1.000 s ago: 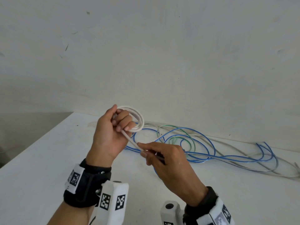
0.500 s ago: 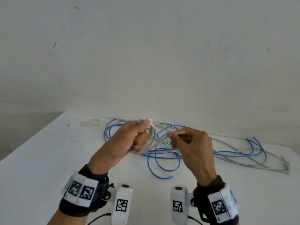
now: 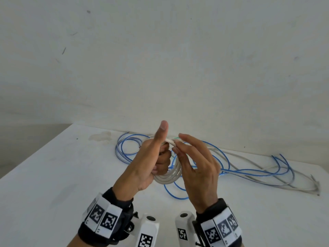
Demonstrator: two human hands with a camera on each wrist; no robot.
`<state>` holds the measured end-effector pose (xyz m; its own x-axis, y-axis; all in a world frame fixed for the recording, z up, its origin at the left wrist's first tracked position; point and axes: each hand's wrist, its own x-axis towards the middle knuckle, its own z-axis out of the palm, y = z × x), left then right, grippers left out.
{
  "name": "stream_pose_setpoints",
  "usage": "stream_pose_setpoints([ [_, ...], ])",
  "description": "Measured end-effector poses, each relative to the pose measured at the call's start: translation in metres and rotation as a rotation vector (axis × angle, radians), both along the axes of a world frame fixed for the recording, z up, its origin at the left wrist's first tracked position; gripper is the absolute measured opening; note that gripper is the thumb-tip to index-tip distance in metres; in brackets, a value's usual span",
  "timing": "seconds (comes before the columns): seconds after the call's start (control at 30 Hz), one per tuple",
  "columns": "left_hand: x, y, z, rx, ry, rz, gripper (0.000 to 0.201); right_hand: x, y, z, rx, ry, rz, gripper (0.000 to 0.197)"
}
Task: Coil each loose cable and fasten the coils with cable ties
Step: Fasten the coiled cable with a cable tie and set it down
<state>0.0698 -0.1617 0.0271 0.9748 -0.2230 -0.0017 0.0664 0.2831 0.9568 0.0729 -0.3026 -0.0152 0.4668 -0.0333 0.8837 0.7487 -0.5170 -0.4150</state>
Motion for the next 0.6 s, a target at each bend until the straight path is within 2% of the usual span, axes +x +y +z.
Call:
stream_pose_setpoints([
  [0.1, 0.0, 0.003, 0.0, 0.104, -0.016, -0.008, 0.066, 0.0, -0.002, 0.001, 0.056, 0.112, 0.147, 0.017],
  [0.2, 0.001, 0.007, 0.001, 0.107, 0.024, -0.032, 0.051, -0.003, -0.007, 0.01, 0.097, 0.304, 0.319, 0.027],
  [0.27, 0.002, 0.008, 0.001, 0.103, 0.051, -0.025, 0.05, -0.005, -0.008, 0.014, 0.107, 0.468, 0.354, 0.036],
  [0.3, 0.003, 0.008, 0.001, 0.092, 0.055, -0.008, 0.048, -0.006, -0.007, 0.014, 0.096, 0.494, 0.333, 0.036],
  [0.4, 0.005, 0.01, 0.002, -0.006, 0.075, 0.081, 0.043, -0.005, -0.003, 0.009, -0.037, 0.328, 0.147, 0.026],
  [0.53, 0.006, 0.012, 0.003, -0.117, 0.09, 0.144, 0.044, 0.0, -0.002, 0.004, -0.041, 0.245, 0.103, 0.012],
  [0.6, 0.006, 0.011, 0.003, -0.111, 0.076, 0.153, 0.054, -0.001, -0.001, 0.002, -0.052, 0.126, 0.062, 0.01],
])
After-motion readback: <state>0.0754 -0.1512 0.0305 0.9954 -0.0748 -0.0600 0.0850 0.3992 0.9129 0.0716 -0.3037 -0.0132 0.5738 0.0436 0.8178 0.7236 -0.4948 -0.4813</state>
